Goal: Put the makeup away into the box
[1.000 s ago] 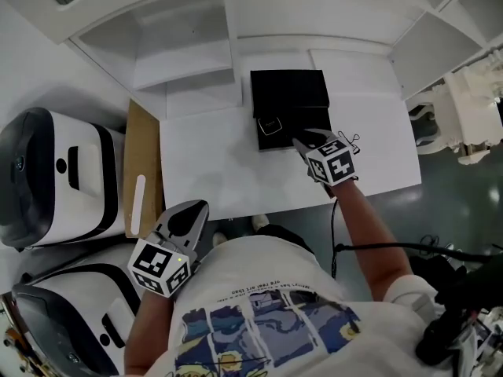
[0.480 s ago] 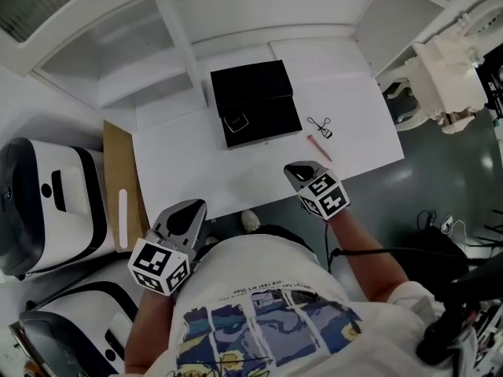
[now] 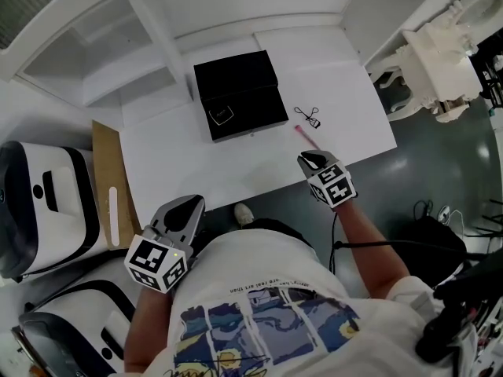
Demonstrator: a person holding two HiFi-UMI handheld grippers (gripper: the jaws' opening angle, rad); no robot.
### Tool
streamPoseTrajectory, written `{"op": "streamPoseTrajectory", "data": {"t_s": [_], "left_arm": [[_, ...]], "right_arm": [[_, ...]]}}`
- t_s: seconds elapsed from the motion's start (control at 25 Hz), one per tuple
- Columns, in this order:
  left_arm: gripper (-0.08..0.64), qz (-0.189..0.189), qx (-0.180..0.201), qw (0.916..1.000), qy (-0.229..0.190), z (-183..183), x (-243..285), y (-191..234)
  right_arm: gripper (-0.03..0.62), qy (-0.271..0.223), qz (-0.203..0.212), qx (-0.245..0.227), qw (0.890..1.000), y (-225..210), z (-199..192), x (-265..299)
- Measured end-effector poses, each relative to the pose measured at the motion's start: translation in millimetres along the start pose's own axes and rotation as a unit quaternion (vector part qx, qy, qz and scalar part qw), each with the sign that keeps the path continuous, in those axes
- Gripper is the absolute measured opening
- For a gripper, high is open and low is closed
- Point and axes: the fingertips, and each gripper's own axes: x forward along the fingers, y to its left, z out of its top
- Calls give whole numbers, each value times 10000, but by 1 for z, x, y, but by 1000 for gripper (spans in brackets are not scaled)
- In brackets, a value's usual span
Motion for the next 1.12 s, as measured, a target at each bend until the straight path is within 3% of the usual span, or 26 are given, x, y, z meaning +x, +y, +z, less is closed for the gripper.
{"op": "streamPoseTrajectory", "data": {"t_s": [0.12,0.48,0.84,1.12], "left_arm": [[14,72,-54,9999,47,-5,-3,1],[14,363,-124,9992,120,-11,-19,9],[14,660,-220,9975,118,-14,-34,22],[14,628,-221,9977,115,-14,-31,24]], "right_arm": [[94,104,-277,-52,9995,-23,-8,5],[110,629,-512,-230,9964,-75,-32,31],[104,945,-160,-149,9953,-88,-40,59],[64,917,-106,139,9956,-86,-41,61]]}}
